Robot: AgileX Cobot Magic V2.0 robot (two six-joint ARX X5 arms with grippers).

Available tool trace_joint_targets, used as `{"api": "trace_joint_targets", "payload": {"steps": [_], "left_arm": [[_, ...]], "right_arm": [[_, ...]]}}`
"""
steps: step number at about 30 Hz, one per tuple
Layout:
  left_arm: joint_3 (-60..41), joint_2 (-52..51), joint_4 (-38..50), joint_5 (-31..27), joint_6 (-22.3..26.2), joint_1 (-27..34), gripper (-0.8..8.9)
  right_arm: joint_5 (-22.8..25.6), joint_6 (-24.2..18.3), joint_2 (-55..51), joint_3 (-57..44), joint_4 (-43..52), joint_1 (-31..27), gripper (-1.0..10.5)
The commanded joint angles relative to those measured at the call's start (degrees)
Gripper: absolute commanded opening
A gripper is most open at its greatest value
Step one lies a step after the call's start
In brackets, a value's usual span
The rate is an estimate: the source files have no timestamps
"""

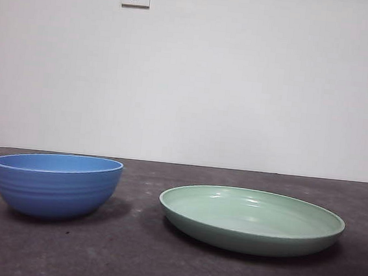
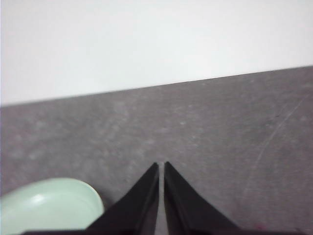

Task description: Pick up the blue bowl, put it on the green plate, put it on desk

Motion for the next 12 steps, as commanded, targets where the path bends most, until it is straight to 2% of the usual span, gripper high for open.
{"api": "trace_joint_targets", "payload": {"steps": [1,6,9,12], "left_arm": [[4.87,0.31,-0.46,0.55,-6.34,-0.11,0.09],[14.93,2.99,-7.21,0.55,-6.12,-0.22,0.09],[22.05,6.40,-12.46,2.27,-5.77,-0.22,0.09],[28.92,10.82,-17.62,6.43,-5.81,-0.22,0.09]], "right_arm": [[-0.90,8.04,-0.04,3.45,0.76,-0.07,0.1],[-4.48,12.83,2.36,11.50,-5.70,-0.02,0.1],[-8.68,13.11,5.57,17.57,-10.95,-0.02,0.1],[-14.01,13.09,9.49,24.04,-17.27,-0.02,0.1]]}}
